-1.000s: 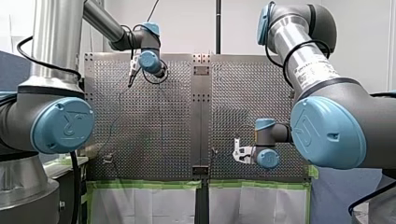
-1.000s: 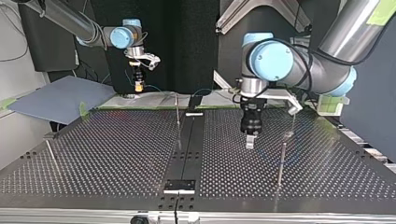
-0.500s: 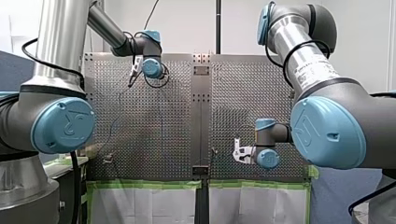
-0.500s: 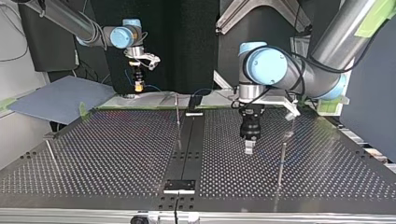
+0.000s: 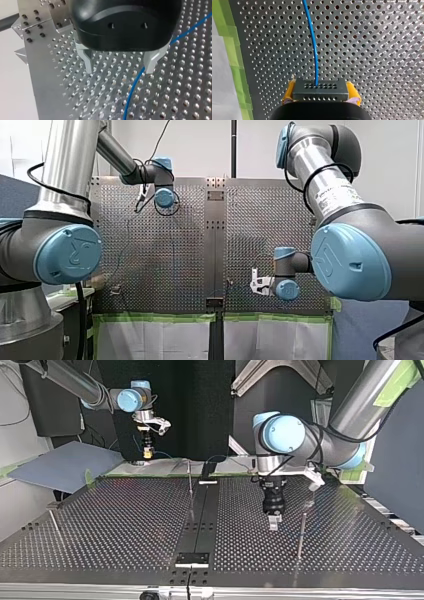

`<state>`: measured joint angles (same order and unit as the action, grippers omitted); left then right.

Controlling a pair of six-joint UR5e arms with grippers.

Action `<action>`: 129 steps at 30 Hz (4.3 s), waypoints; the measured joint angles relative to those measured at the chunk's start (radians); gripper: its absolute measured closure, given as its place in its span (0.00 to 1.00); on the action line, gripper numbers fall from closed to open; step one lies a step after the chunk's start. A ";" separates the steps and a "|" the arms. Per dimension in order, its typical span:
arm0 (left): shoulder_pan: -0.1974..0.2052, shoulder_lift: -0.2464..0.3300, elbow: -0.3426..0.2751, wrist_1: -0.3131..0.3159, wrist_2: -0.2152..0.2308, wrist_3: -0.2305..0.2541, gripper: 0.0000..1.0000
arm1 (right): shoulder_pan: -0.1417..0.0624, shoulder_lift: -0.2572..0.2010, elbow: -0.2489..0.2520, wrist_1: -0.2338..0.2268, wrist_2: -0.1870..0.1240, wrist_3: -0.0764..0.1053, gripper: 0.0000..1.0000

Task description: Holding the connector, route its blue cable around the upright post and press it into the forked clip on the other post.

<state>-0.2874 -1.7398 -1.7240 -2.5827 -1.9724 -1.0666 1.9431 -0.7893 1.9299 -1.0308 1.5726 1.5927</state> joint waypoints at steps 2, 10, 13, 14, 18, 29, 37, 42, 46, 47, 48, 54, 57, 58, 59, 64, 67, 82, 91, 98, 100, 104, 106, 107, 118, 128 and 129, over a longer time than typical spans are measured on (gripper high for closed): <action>0.000 0.000 -0.001 0.016 -0.004 0.014 0.01 | -0.001 0.000 0.000 0.000 0.000 0.000 1.00; -0.001 0.000 -0.020 0.082 -0.015 0.030 0.01 | -0.002 0.000 0.001 0.000 0.000 0.000 1.00; -0.001 0.000 -0.039 0.105 -0.031 0.034 0.01 | -0.003 0.001 0.000 0.000 0.000 0.000 1.00; -0.001 0.000 -0.044 0.111 -0.036 0.036 0.01 | -0.003 0.001 0.000 -0.001 0.000 0.000 1.00; -0.003 0.000 -0.056 0.133 -0.056 0.042 0.01 | -0.003 0.001 0.001 -0.001 0.000 0.001 1.00; -0.006 -0.014 -0.059 0.149 -0.047 0.049 0.01 | -0.003 0.001 0.001 -0.003 0.000 0.001 1.00; -0.013 -0.070 -0.050 0.150 -0.039 0.053 0.01 | -0.004 0.001 0.001 -0.003 0.000 0.001 1.00; -0.001 -0.083 -0.018 0.124 -0.054 0.051 0.01 | -0.003 0.001 0.000 -0.003 0.000 0.001 1.00; 0.009 -0.085 0.007 0.107 -0.065 0.047 0.01 | -0.003 0.001 0.001 -0.003 0.000 0.001 1.00; 0.011 -0.085 0.009 0.105 -0.066 0.045 0.01 | -0.004 0.001 0.000 -0.003 0.000 0.001 1.00; 0.013 -0.086 0.011 0.104 -0.066 0.043 0.01 | -0.003 0.001 0.000 -0.003 0.000 0.001 1.00; 0.015 -0.089 0.013 0.095 -0.061 0.033 0.01 | -0.003 0.001 0.001 -0.002 0.000 0.001 1.00; 0.010 -0.105 0.013 0.086 -0.059 0.035 0.01 | -0.003 0.001 0.001 -0.002 0.000 0.001 1.00; 0.008 -0.113 0.013 0.080 -0.058 0.037 0.01 | -0.003 0.001 0.001 -0.002 0.000 0.001 1.00; 0.007 -0.119 0.013 0.076 -0.058 0.039 0.01 | -0.003 0.001 0.001 -0.002 0.000 0.002 1.00; 0.000 -0.149 0.013 0.064 -0.060 0.046 0.01 | -0.004 0.001 0.001 -0.003 0.000 0.004 1.00; -0.007 -0.167 0.013 0.050 -0.073 0.049 0.01 | -0.005 0.001 0.001 -0.002 0.000 0.004 1.00; -0.017 -0.274 -0.010 0.043 -0.098 0.051 0.01 | -0.006 0.001 0.001 -0.001 0.000 0.003 1.00; -0.023 -0.297 -0.012 0.047 -0.096 0.052 0.01 | -0.005 0.001 0.001 0.001 0.000 0.003 1.00; -0.030 -0.348 -0.012 0.061 -0.095 0.053 0.01 | -0.005 0.000 0.001 0.000 0.000 0.003 1.00; -0.032 -0.366 -0.012 0.076 -0.094 0.053 0.01 | -0.005 0.000 0.001 -0.001 0.000 0.003 1.00; -0.031 -0.402 -0.012 0.101 -0.095 0.051 0.01 | -0.005 0.000 0.000 -0.001 0.000 0.003 1.00; -0.028 -0.420 -0.011 0.107 -0.095 0.050 0.01 | -0.004 0.000 0.000 -0.001 0.000 0.003 1.00; -0.026 -0.425 -0.011 0.110 -0.095 0.050 0.01 | -0.004 0.000 0.000 0.000 0.000 0.002 1.00; -0.007 -0.439 -0.011 0.123 -0.085 0.041 0.01 | 0.001 0.000 0.000 0.004 0.000 0.000 1.00; -0.014 -0.474 0.015 0.117 -0.075 0.023 0.01 | 0.005 0.000 0.000 0.009 0.000 -0.002 1.00; -0.016 -0.483 0.021 0.115 -0.075 0.020 0.01 | 0.005 0.000 0.000 0.009 0.000 -0.002 1.00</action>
<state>-0.3037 -2.2225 -1.7033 -2.4677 -2.0471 -1.0463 1.9485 -0.7895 1.9301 -1.0222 1.5725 1.5911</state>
